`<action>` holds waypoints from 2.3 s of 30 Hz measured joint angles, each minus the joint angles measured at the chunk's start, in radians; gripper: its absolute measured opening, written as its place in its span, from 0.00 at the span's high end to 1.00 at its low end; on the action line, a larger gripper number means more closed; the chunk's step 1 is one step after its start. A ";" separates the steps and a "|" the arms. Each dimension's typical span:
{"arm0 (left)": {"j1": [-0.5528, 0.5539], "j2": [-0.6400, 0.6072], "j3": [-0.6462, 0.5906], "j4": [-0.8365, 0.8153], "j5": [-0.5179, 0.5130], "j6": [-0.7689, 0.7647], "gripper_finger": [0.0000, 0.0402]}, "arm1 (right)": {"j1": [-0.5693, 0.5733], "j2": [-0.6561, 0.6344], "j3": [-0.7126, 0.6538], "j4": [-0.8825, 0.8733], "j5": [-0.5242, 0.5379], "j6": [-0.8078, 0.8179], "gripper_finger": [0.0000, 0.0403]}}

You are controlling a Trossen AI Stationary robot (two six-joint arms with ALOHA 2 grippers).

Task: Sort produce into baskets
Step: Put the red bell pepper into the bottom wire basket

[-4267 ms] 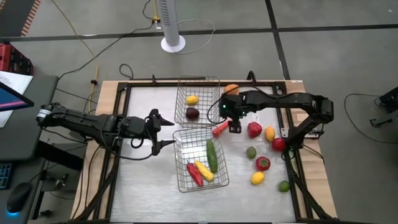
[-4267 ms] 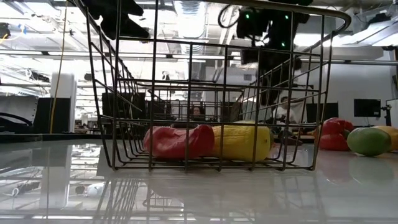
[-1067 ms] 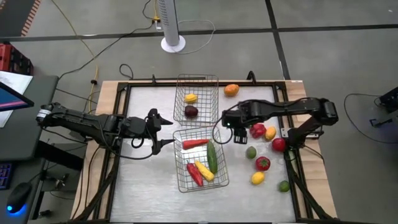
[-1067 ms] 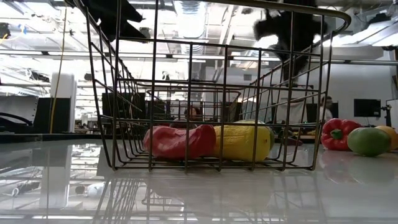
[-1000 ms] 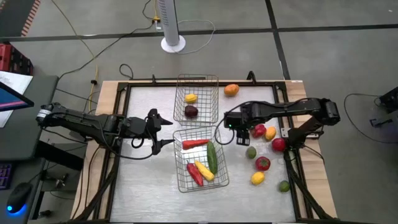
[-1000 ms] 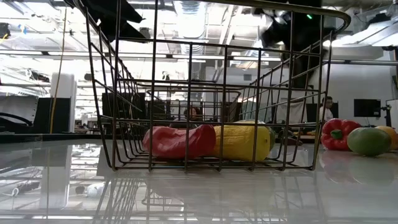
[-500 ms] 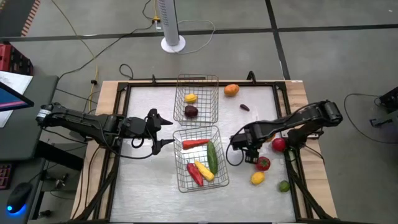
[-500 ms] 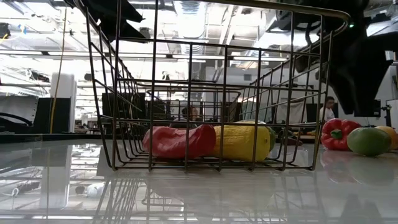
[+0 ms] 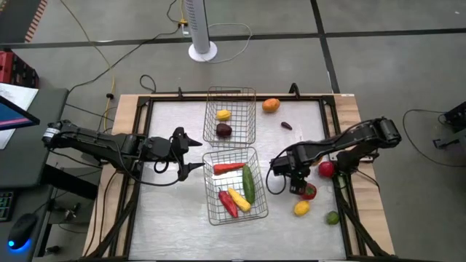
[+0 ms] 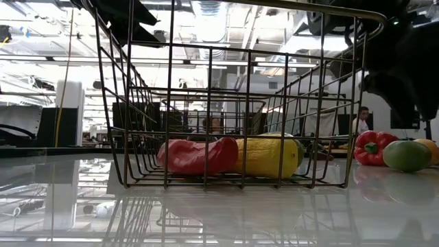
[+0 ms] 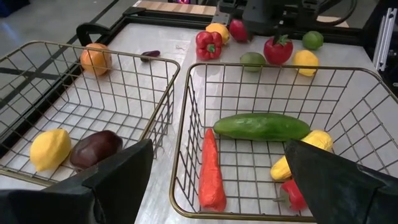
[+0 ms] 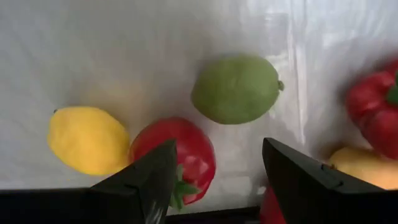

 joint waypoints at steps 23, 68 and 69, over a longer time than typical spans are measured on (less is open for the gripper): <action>0.000 0.000 0.000 0.000 0.000 0.036 0.12 | -0.143 0.000 0.000 -0.023 0.134 -0.171 0.24; 0.000 0.000 0.000 -0.001 -0.027 0.055 0.12 | -0.154 0.000 -0.235 0.242 0.471 -0.654 0.79; 0.000 0.000 0.000 -0.001 -0.025 0.055 0.12 | -0.159 0.000 -0.247 0.249 0.471 -0.653 0.79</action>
